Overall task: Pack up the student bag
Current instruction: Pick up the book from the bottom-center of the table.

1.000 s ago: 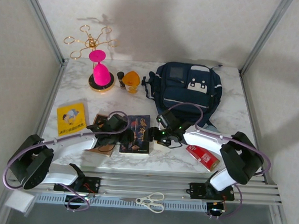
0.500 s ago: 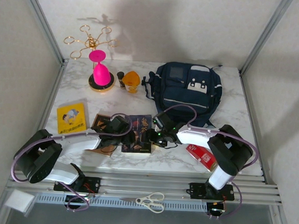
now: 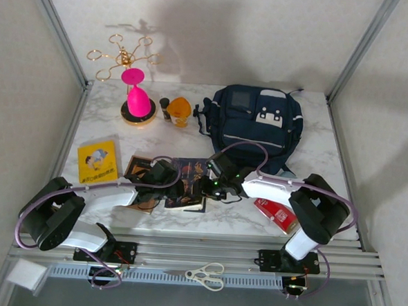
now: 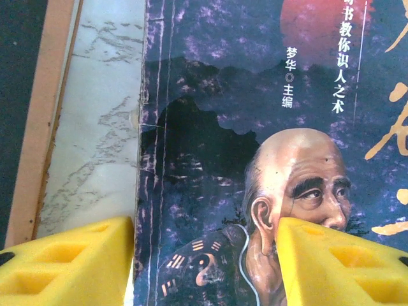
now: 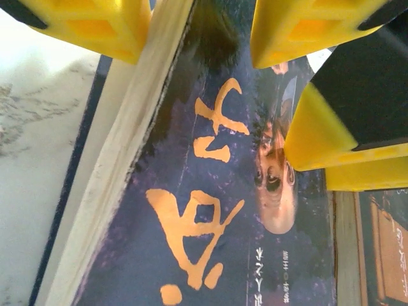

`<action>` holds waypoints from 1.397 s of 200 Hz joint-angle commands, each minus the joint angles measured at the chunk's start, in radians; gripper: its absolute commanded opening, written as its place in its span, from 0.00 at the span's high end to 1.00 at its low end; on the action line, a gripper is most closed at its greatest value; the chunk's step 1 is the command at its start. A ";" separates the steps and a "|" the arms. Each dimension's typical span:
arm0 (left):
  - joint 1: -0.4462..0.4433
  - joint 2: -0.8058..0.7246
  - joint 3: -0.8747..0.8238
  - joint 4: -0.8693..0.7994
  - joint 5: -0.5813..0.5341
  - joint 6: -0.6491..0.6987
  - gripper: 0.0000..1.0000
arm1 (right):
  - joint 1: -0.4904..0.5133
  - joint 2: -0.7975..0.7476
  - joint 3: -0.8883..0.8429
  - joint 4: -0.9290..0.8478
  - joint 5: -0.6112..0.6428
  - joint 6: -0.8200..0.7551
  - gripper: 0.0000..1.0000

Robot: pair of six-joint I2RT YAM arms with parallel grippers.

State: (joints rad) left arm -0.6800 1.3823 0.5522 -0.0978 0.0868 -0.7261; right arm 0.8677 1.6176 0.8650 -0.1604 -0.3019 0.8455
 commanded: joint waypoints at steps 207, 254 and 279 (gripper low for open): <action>0.127 -0.359 0.078 -0.035 0.292 -0.057 0.01 | -0.216 -0.410 0.013 0.049 -0.424 -0.086 1.00; 0.146 -0.361 0.057 0.229 0.514 -0.227 0.01 | -0.267 -0.458 -0.016 0.198 -0.567 -0.007 1.00; 0.143 -0.373 0.065 0.319 0.551 -0.284 0.07 | -0.276 -0.460 -0.025 0.226 -0.577 -0.002 1.00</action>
State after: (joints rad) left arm -0.5396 1.0325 0.6132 0.0505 0.5251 -0.9104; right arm 0.6018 1.1812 0.8539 -0.0635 -0.7879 0.8303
